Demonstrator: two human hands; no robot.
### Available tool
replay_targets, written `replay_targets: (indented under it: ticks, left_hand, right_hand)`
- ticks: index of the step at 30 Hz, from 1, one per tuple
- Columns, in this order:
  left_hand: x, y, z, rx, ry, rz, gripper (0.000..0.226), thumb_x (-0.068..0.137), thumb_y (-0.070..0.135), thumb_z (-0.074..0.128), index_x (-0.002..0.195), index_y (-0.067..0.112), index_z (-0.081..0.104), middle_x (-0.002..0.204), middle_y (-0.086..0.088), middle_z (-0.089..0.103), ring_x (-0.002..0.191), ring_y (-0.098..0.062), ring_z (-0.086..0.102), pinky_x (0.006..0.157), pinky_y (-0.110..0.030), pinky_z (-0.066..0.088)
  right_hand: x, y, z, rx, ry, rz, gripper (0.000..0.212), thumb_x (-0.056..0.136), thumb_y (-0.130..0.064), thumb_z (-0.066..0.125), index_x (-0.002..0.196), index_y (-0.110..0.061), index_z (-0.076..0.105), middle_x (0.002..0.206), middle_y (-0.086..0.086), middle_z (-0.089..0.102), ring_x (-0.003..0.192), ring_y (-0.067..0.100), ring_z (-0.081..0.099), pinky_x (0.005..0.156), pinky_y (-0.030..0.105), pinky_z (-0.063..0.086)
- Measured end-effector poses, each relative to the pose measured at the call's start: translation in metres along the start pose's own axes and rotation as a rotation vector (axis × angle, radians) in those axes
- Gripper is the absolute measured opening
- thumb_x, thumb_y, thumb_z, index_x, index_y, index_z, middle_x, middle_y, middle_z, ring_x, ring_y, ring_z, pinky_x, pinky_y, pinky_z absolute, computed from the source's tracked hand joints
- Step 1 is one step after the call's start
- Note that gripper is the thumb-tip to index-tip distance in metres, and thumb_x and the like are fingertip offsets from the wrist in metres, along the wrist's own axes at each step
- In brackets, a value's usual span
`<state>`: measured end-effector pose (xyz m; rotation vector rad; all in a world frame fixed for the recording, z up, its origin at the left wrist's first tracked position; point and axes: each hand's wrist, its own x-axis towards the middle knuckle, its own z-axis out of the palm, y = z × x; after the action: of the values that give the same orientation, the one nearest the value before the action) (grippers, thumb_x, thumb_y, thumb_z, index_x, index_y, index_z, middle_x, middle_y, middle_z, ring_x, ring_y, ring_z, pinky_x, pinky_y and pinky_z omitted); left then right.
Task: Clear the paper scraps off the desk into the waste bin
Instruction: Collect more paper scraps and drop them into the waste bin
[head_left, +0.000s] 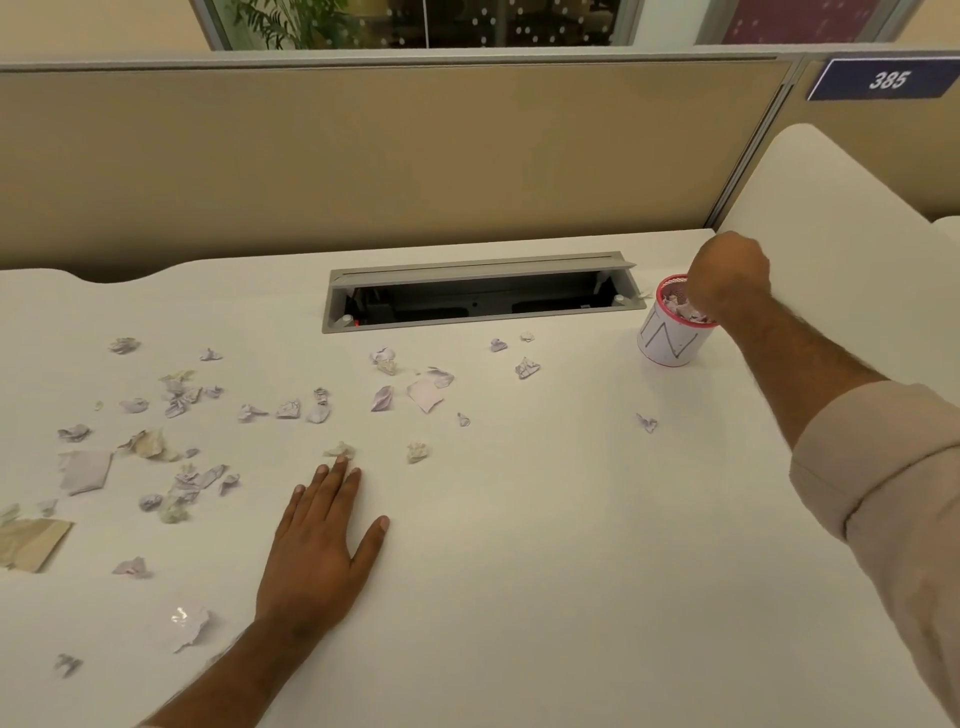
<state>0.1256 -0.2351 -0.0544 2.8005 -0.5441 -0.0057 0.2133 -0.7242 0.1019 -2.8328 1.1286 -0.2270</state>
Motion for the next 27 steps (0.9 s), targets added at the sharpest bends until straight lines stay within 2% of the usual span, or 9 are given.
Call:
replay_targets:
  ticks: [3,5,8,10,11,14,15,21,27]
  left_hand:
    - [-0.003,0.001,-0.001,-0.065,0.045,-0.005,0.065,0.091,0.061,0.034,0.142,0.022,0.045,0.154,0.007,0.036,0.144,-0.012,0.028,0.119,-0.033,0.022]
    - [-0.006,0.001,-0.001,-0.091,0.086,0.018,0.057,0.091,0.059,0.038,0.131,0.023,0.055,0.143,0.007,0.049,0.134,-0.015,0.043,0.111,-0.034,0.035]
    - [-0.007,0.001,-0.002,-0.077,0.141,0.074,0.046,0.091,0.055,0.039,0.115,0.023,0.063,0.124,0.008,0.059,0.117,-0.015,0.052,0.098,-0.03,0.039]
    - [-0.007,0.0,-0.001,-0.07,0.169,0.103,0.041,0.092,0.051,0.041,0.108,0.023,0.065,0.114,0.01,0.059,0.107,-0.014,0.054,0.091,-0.028,0.038]
    - [-0.008,0.0,-0.001,-0.07,0.179,0.112,0.038,0.092,0.05,0.041,0.105,0.023,0.066,0.11,0.01,0.059,0.102,-0.015,0.054,0.087,-0.028,0.038]
    - [-0.009,-0.001,0.0,-0.07,0.192,0.12,0.036,0.092,0.047,0.041,0.101,0.022,0.067,0.103,0.009,0.057,0.092,-0.016,0.053,0.08,-0.029,0.04]
    - [-0.009,-0.001,-0.001,-0.077,0.19,0.119,0.036,0.092,0.046,0.041,0.1,0.021,0.067,0.102,0.009,0.057,0.09,-0.016,0.052,0.079,-0.03,0.041]
    - [-0.009,0.002,-0.005,-0.186,0.138,0.082,0.031,0.094,0.045,0.039,0.094,0.023,0.062,0.092,0.015,0.048,0.081,-0.009,0.051,0.072,-0.027,0.045]
    - [-0.009,0.002,-0.004,-0.225,0.128,0.034,0.008,0.096,0.027,0.055,0.092,0.023,0.061,0.092,0.014,0.05,0.078,-0.013,0.056,0.069,-0.03,0.046]
  right_hand:
    - [-0.033,0.003,-0.004,0.229,0.218,-0.072,0.018,0.076,0.001,0.06,0.09,-0.004,0.07,0.097,0.018,0.069,0.092,0.037,0.062,0.08,0.037,0.051]
    - [-0.064,0.004,0.005,0.357,0.269,-0.145,0.02,0.077,0.001,0.052,0.083,-0.007,0.07,0.092,0.018,0.069,0.088,0.038,0.061,0.076,0.036,0.049]
    - [-0.108,0.01,0.039,0.383,0.116,-0.179,0.026,0.084,-0.001,0.051,0.1,-0.006,0.071,0.106,0.018,0.069,0.102,0.035,0.061,0.09,0.034,0.045]
    - [-0.131,0.018,0.063,0.313,-0.042,-0.165,0.032,0.089,-0.004,0.05,0.118,-0.006,0.064,0.122,0.018,0.061,0.115,0.034,0.054,0.1,0.033,0.037]
    - [-0.141,0.022,0.073,0.256,-0.107,-0.161,0.035,0.09,-0.005,0.049,0.123,-0.006,0.061,0.125,0.018,0.057,0.117,0.036,0.051,0.1,0.034,0.037]
    - [-0.166,0.029,0.091,0.117,-0.176,-0.21,0.029,0.085,0.0,0.045,0.107,-0.003,0.063,0.108,0.018,0.056,0.106,0.036,0.052,0.078,0.031,0.04]
    - [-0.172,0.03,0.094,0.103,-0.171,-0.228,0.027,0.083,0.002,0.044,0.101,-0.002,0.064,0.103,0.017,0.056,0.102,0.035,0.051,0.075,0.031,0.039]
    - [-0.169,0.033,0.092,0.205,-0.184,-0.218,0.028,0.081,0.005,0.05,0.1,-0.003,0.069,0.105,0.014,0.064,0.102,0.03,0.058,0.088,0.033,0.044]
    - [-0.115,0.028,0.044,0.545,0.136,-0.095,0.015,0.08,0.0,0.063,0.088,-0.002,0.076,0.093,0.017,0.074,0.091,0.03,0.068,0.083,0.028,0.046]
